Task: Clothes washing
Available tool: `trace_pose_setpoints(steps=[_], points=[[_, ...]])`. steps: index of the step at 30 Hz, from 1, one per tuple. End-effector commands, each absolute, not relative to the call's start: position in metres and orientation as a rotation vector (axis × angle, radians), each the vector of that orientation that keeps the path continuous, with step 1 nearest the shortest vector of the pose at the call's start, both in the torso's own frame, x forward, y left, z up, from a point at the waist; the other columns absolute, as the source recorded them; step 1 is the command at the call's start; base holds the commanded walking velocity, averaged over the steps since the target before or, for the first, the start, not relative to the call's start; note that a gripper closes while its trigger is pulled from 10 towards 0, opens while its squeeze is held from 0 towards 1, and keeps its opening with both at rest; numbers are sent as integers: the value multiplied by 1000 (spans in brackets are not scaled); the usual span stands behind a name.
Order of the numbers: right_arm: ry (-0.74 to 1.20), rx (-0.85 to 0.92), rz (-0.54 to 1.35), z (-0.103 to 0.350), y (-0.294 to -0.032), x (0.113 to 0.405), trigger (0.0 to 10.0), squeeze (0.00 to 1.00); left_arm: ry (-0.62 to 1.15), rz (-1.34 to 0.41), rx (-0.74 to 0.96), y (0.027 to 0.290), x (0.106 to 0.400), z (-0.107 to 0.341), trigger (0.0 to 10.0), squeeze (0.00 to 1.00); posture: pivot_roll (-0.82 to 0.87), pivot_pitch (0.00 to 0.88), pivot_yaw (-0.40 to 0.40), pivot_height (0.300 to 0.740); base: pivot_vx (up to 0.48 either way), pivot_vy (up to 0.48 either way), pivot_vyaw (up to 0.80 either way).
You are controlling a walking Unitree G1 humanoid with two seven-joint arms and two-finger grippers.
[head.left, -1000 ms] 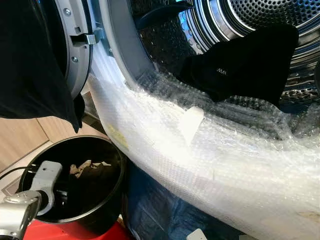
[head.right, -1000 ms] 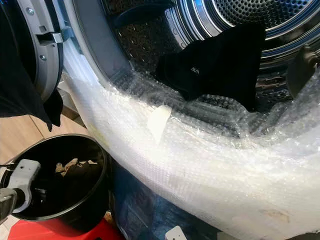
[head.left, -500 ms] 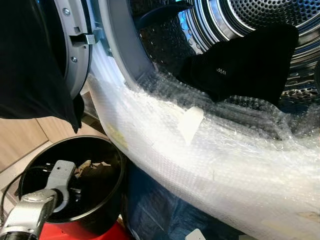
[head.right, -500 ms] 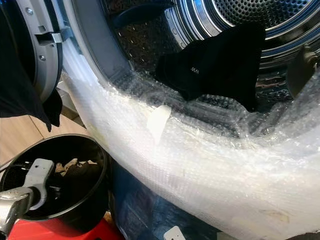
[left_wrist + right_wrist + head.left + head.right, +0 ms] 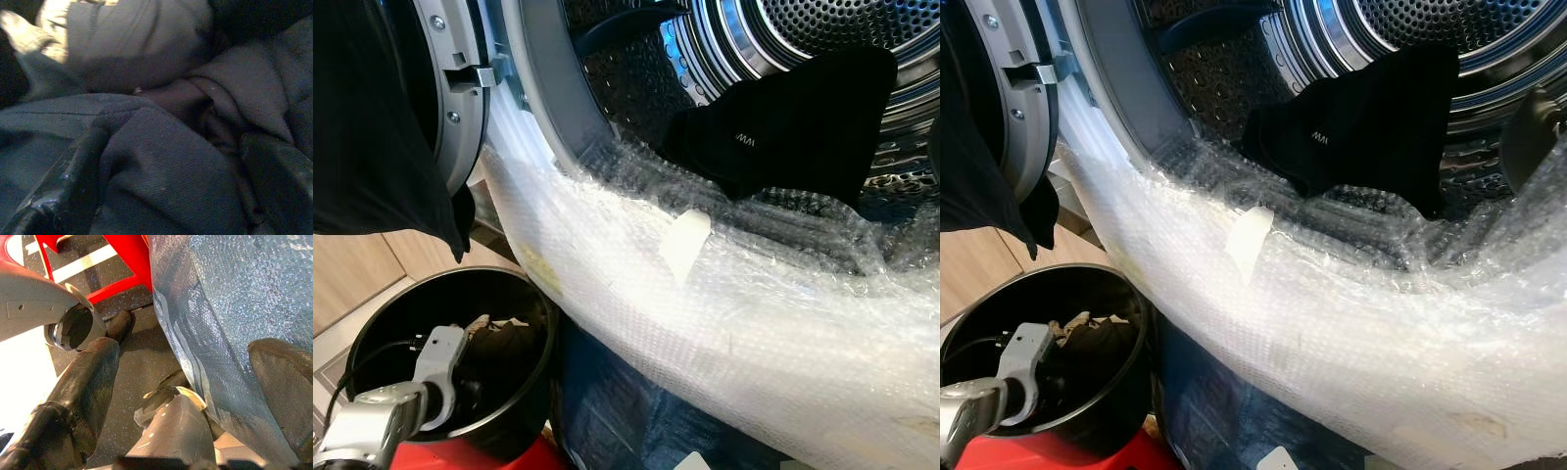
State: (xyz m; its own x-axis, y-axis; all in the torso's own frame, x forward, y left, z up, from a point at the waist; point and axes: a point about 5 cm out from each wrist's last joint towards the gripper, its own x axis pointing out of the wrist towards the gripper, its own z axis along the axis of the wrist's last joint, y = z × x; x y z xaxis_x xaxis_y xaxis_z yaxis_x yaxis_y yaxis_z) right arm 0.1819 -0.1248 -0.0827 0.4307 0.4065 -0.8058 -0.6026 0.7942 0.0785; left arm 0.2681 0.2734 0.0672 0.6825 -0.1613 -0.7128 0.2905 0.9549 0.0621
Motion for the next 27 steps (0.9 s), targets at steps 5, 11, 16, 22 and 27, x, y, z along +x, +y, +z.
trace_pose_setpoints(steps=[5,11,16,22,27], points=[[942,-248,662,-84,-121,179,10000,0,808,-238,390,288,267,67,10000,0,126,20,-32,740,0,0,0],[938,-268,686,-84,-117,179,10000,0,848,-287,472,284,264,55,10000,0,120,0,-30,740,0,0,0],[938,-285,697,-84,-118,179,10000,0,860,-280,195,271,262,42,10000,0,120,0,-30,740,0,0,0],[943,-299,699,-84,-122,179,10000,0,870,-279,162,269,258,34,10000,0,110,16,-38,740,0,0,0],[948,-302,689,-84,-126,179,10000,0,868,-293,81,261,258,30,10000,0,113,18,-40,740,0,0,0]])
